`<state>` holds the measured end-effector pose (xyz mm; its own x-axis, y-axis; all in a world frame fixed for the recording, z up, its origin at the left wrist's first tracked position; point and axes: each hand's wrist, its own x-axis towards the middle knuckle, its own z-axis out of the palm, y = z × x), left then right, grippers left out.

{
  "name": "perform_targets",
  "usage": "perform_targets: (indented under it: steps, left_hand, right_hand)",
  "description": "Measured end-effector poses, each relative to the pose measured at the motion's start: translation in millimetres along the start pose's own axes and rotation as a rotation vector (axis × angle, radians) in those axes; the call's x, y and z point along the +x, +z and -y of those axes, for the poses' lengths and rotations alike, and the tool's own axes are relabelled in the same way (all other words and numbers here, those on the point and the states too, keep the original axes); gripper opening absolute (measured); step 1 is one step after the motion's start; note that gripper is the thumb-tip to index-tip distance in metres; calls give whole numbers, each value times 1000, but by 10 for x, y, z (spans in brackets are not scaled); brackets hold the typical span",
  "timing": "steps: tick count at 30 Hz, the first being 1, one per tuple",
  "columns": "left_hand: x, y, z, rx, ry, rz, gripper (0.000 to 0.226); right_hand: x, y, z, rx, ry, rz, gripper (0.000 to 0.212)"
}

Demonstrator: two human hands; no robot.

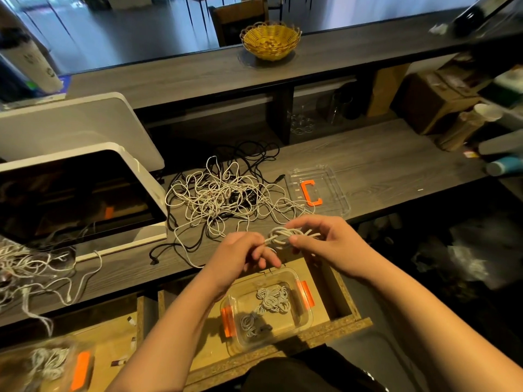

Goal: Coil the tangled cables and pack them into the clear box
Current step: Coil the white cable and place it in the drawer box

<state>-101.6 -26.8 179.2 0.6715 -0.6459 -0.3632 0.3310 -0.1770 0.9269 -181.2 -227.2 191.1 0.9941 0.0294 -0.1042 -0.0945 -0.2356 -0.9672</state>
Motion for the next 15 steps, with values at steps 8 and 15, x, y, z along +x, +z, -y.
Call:
perform_targets:
  steps: [8,15]
  left_hand:
    - [-7,80,173,225,54,19,36]
    - [-103,57,195,-447,66,69,39]
  right_hand:
    - [-94,60,-177,-37,6,-16,20]
    - [-43,199,-188,635,166,162,32]
